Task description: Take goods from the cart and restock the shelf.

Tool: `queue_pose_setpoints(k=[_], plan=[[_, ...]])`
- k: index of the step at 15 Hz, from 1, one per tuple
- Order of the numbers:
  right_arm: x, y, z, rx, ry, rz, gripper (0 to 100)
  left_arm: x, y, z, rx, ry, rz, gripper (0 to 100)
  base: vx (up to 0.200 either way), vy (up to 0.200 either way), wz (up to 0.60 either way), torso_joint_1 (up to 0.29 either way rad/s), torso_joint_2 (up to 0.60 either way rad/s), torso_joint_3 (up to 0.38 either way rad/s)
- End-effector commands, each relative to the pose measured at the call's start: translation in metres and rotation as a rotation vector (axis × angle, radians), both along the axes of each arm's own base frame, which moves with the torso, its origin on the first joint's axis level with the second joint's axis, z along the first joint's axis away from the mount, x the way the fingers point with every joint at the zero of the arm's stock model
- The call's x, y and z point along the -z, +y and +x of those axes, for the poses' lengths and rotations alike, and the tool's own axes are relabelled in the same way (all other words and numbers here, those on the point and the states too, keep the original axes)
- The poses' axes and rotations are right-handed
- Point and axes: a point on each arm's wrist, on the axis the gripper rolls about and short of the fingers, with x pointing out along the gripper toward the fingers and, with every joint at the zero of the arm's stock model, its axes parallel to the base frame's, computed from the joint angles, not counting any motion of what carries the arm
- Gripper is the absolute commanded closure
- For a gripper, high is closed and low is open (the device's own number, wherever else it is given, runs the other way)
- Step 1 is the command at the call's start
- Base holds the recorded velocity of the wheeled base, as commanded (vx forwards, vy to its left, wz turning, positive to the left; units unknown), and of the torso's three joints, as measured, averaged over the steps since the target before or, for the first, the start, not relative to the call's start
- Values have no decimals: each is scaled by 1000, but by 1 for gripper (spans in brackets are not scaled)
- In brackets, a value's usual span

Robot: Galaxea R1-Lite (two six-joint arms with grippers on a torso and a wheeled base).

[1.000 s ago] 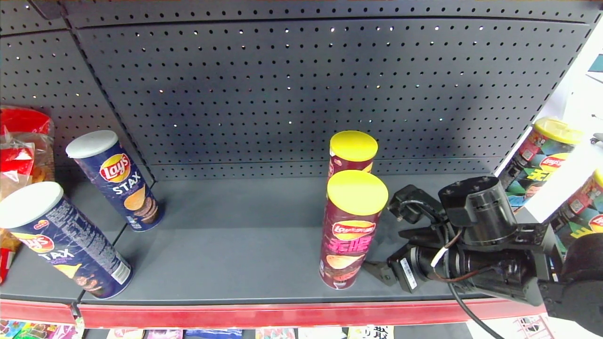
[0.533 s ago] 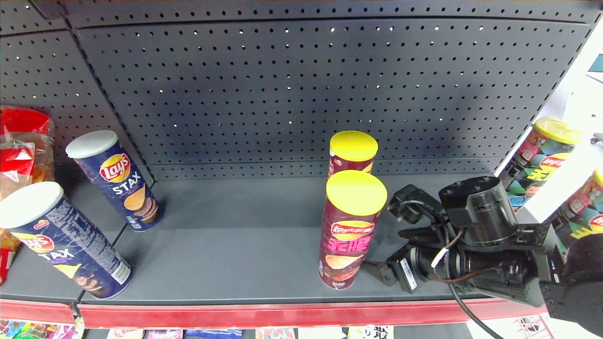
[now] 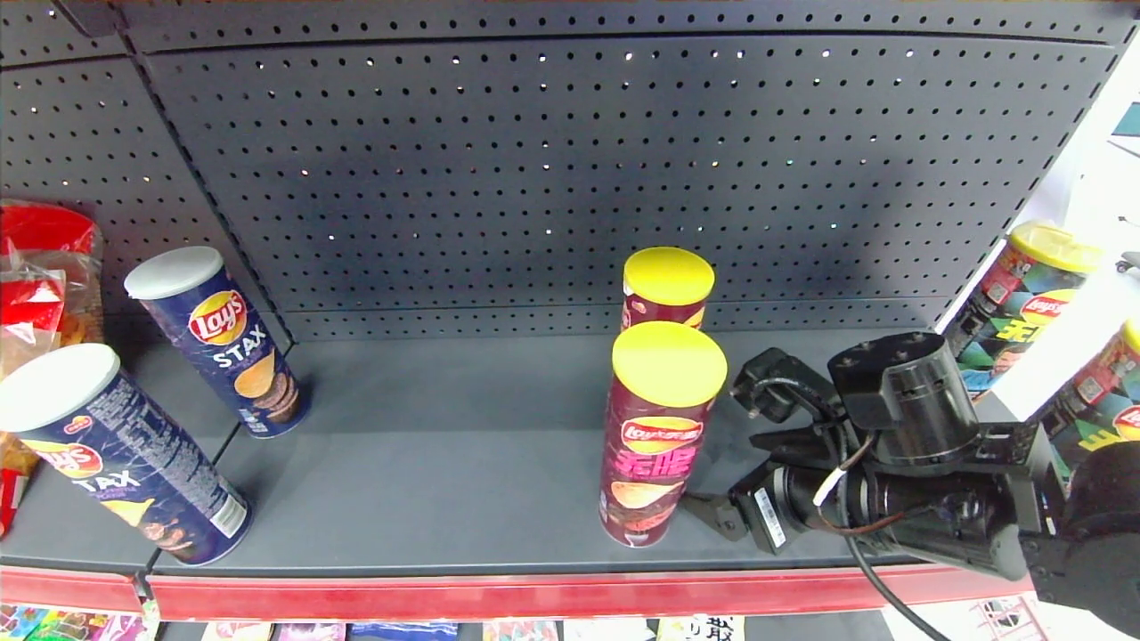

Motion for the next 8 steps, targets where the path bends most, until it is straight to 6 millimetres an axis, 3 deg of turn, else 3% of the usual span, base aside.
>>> queue_pose_setpoints(k=[1, 3, 5, 7, 8], plan=[[0, -1, -1, 0, 1, -2, 0, 0, 0, 0, -1, 1, 0, 0, 0, 0, 0, 0, 0, 0], [-2, -6, -5, 6, -5, 5, 0, 0, 0, 0, -1, 1, 0, 0, 0, 0, 0, 0, 0, 0], [-11, -20, -22, 6, -34, 26, 0, 0, 0, 0, -1, 1, 0, 0, 0, 0, 0, 0, 0, 0], [-20, -42, -52, 2, -79, 60, 0, 0, 0, 0, -1, 1, 0, 0, 0, 0, 0, 0, 0, 0], [-20, -42, -52, 2, -79, 60, 0, 0, 0, 0, -1, 1, 0, 0, 0, 0, 0, 0, 0, 0]])
